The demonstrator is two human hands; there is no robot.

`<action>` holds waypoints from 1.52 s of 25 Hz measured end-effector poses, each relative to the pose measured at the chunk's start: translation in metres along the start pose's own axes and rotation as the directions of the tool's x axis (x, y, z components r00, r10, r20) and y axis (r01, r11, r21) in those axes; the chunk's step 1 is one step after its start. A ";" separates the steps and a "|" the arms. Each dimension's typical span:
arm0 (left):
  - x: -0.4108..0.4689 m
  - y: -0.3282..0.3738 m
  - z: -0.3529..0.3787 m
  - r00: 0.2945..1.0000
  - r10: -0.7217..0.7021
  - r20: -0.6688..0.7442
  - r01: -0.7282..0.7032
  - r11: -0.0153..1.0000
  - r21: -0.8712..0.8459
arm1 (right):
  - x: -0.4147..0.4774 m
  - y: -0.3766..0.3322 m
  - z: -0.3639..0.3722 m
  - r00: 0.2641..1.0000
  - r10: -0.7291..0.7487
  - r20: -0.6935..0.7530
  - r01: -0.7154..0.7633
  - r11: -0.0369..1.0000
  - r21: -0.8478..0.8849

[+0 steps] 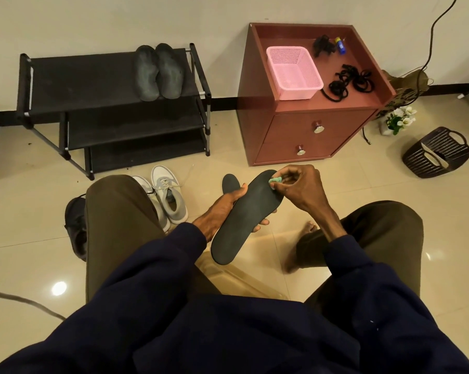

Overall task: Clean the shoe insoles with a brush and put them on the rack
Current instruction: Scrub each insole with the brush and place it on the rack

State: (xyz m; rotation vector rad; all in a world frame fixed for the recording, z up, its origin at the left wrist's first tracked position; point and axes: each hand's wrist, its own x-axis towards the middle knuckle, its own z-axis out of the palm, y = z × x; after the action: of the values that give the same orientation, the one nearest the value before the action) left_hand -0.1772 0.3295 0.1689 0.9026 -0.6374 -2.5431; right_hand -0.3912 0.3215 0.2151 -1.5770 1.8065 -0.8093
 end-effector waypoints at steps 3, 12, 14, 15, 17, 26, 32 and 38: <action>-0.001 -0.001 0.000 1.000 0.009 0.004 -0.009 1.000 0.000 | 0.004 -0.002 -0.005 0.998 0.022 0.052 -0.022 1.000 0.000; -0.005 0.000 0.006 0.999 -0.025 -0.029 0.023 0.998 -0.060 | 0.001 -0.001 0.004 0.999 0.035 0.039 -0.035 0.999 0.019; -0.005 0.000 0.006 1.000 -0.010 -0.008 0.009 0.997 -0.074 | -0.002 -0.004 0.005 0.998 0.022 0.067 -0.024 0.999 0.030; -0.005 0.000 0.006 1.000 0.002 -0.019 -0.004 0.996 -0.089 | -0.003 -0.006 0.006 0.996 0.012 0.093 -0.016 0.999 0.038; -0.002 0.000 0.006 0.996 0.000 -0.089 -0.010 0.994 -0.106 | -0.007 -0.010 0.009 0.984 0.004 0.180 -0.009 1.000 0.029; -0.006 -0.001 0.008 0.999 -0.022 -0.024 0.022 1.000 -0.018 | -0.002 0.006 0.014 0.946 -0.058 -0.318 0.039 0.997 -0.066; -0.008 -0.002 0.007 0.998 0.004 -0.058 -0.006 0.999 -0.034 | 0.001 -0.009 0.007 0.996 -0.015 0.089 0.008 0.997 0.072; -0.002 -0.005 0.005 1.000 -0.019 0.011 0.019 1.000 -0.006 | 0.002 0.007 0.004 0.967 0.015 -0.253 -0.028 0.999 -0.046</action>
State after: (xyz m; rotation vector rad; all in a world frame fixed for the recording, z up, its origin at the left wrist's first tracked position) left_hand -0.1801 0.3362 0.1712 0.8974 -0.6264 -2.5674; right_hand -0.3932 0.3199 0.2071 -1.5391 2.0325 -1.0001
